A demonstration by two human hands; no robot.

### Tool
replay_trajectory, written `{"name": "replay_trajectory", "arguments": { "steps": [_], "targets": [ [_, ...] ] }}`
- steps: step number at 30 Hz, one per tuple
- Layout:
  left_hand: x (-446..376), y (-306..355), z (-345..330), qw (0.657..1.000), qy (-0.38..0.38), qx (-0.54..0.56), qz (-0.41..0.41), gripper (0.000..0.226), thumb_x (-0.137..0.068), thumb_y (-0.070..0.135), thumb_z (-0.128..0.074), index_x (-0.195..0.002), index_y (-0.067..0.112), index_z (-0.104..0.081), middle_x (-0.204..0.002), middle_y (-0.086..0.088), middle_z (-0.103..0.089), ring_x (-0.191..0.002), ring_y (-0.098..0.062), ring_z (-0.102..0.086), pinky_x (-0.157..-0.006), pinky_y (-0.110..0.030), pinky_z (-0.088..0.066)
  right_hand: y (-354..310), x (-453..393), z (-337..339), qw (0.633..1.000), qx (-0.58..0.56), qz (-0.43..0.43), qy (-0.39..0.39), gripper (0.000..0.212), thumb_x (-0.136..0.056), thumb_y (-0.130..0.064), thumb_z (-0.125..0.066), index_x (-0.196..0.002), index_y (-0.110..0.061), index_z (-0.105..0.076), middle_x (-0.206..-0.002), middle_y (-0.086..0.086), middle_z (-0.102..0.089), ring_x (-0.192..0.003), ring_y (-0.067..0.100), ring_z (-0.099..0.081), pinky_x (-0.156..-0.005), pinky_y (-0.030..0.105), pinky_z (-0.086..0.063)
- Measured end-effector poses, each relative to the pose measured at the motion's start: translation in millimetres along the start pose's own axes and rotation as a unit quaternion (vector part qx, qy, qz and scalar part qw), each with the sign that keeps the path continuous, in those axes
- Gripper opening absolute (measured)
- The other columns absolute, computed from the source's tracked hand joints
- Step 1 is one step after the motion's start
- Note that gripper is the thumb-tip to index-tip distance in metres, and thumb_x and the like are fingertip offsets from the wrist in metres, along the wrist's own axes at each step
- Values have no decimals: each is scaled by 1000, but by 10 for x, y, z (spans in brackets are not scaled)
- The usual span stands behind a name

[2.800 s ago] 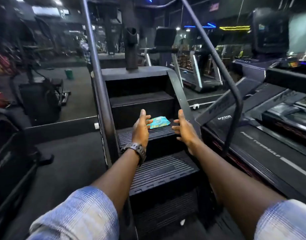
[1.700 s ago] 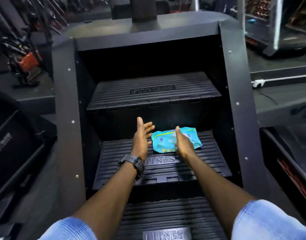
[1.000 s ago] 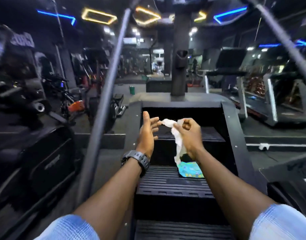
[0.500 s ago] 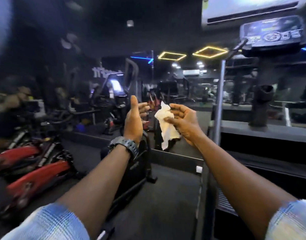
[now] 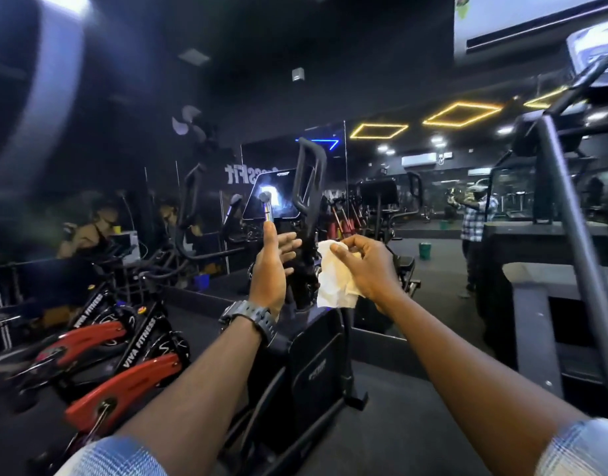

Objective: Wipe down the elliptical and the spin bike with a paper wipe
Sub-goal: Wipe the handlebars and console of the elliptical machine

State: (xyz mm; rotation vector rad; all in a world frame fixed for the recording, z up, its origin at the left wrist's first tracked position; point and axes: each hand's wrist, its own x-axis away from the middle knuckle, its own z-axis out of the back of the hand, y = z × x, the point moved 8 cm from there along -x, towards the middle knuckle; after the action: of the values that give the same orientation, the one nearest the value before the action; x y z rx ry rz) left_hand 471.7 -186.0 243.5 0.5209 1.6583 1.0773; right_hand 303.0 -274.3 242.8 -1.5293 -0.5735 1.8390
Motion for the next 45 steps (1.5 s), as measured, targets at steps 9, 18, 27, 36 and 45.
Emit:
{"name": "replay_trajectory", "arguments": {
  "steps": [9, 18, 27, 36, 45],
  "targets": [
    [-1477, -666, 228, 1000, 6, 23, -5, 69, -94, 68, -12, -114, 26, -63, -118, 5, -67, -112, -14, -59, -101, -42, -44, 642, -1277, -680, 997, 53, -9, 59, 10, -94, -29, -60, -99, -32, -68, -93, -11, -70, -89, 13, -64, -84, 42, -54],
    [-3200, -1633, 152, 992, -61, 108, -7, 68, -92, 68, -18, -112, 23, -65, -116, 2, -68, -104, -13, -60, -97, -36, -45, 1230, -2460, -1253, 978, 149, -10, 147, 17, -93, -21, -60, -104, -33, -66, -99, -6, -68, -90, 14, -62, -75, 31, -52],
    [-4527, -2086, -177, 986, -96, 135, -33, 74, -93, 72, -21, -123, 18, -62, -124, -1, -65, -112, -14, -58, -98, -36, -45, 1279, -3637, -1615, 923, 334, 134, 135, 28, -94, -14, -60, -121, -9, -66, -117, 4, -69, -106, 16, -63, -87, 15, -40],
    [-5388, -2134, -755, 977, -121, 138, -107, 72, -77, 86, -25, -108, 35, -65, -120, 6, -67, -116, -10, -60, -110, -44, -41, 1913, -4273, -2196, 829, 494, 258, -39, 46, -102, -16, -42, -146, -7, -34, -155, 10, -29, -145, 20, -22, -119, 33, -18],
    [-5966, -2051, -1051, 967, -141, 84, -195, 75, -87, 73, -21, -129, 26, -62, -124, 7, -66, -116, -9, -59, -99, -26, -43, 1693, -5032, -2044, 726, 606, 324, -13, 45, -99, -25, -40, -142, -14, -45, -150, 4, -41, -144, 27, -26, -116, 45, -28]
  ]
}}
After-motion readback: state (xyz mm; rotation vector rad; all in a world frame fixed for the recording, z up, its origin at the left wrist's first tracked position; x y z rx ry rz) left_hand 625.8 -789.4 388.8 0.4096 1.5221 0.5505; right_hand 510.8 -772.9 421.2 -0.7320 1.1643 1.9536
